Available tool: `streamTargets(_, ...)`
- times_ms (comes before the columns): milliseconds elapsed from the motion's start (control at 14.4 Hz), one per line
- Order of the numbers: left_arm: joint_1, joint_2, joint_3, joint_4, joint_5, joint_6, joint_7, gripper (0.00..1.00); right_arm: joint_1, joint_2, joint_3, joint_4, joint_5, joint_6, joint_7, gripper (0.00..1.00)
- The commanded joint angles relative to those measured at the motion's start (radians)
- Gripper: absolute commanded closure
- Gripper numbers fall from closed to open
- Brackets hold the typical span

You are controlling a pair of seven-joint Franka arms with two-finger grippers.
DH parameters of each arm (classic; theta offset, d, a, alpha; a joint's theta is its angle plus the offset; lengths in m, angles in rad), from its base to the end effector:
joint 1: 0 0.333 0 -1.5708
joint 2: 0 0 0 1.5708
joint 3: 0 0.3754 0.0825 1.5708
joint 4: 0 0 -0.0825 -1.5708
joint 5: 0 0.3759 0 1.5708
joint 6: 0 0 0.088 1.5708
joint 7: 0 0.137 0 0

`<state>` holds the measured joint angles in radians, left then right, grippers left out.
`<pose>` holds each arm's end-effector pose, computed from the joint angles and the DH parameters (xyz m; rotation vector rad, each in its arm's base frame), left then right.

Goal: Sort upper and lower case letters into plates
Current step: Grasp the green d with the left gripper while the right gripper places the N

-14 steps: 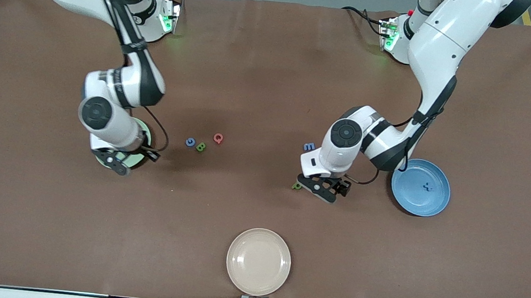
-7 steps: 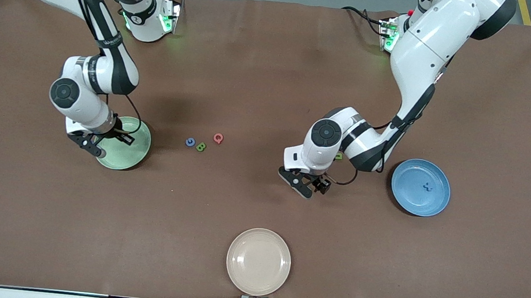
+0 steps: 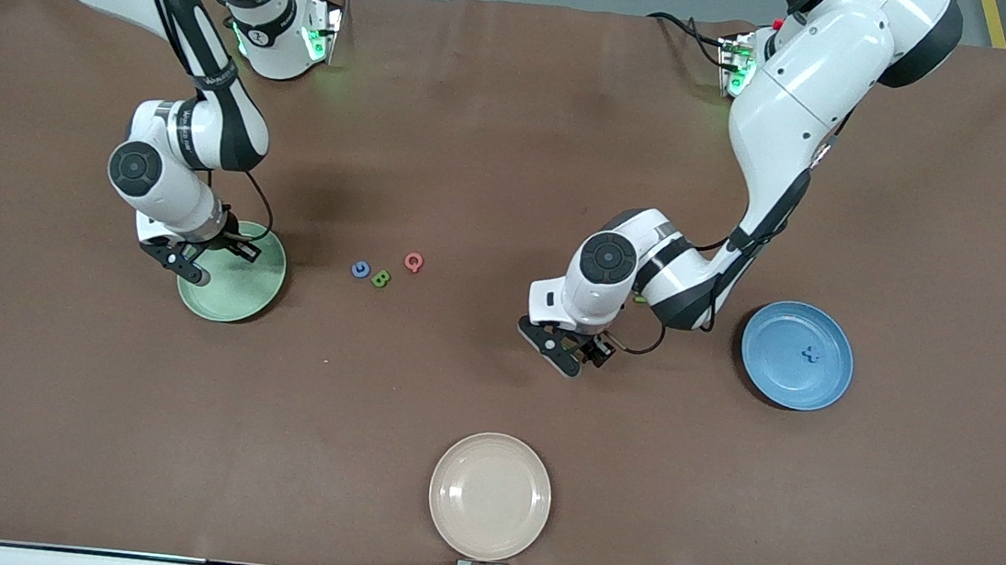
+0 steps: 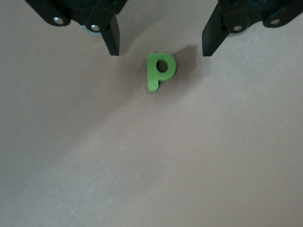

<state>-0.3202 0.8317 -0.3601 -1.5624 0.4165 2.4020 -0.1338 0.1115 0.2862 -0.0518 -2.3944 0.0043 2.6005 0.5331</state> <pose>0.6141 -0.4223 0.1970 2.9302 -1.1162 0.1303 0.5022 0.0295 0.2265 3.0168 -0.7313 -0.1126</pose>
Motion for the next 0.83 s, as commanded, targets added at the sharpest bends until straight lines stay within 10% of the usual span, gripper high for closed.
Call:
streamTargets(0, -0.011, 0.032, 0.001, 0.042, -0.019, 0.025, 0.029, 0.24, -0.039, -0.036, 0.013, -0.013, 0.014, -0.002, -0.045, 0.0)
streamTargets(764, -0.007, 0.044, 0.001, 0.042, -0.019, 0.037, 0.031, 0.55, 0.315, 0.096, 0.016, 0.32, 0.133, -0.154, 0.57, 0.01)
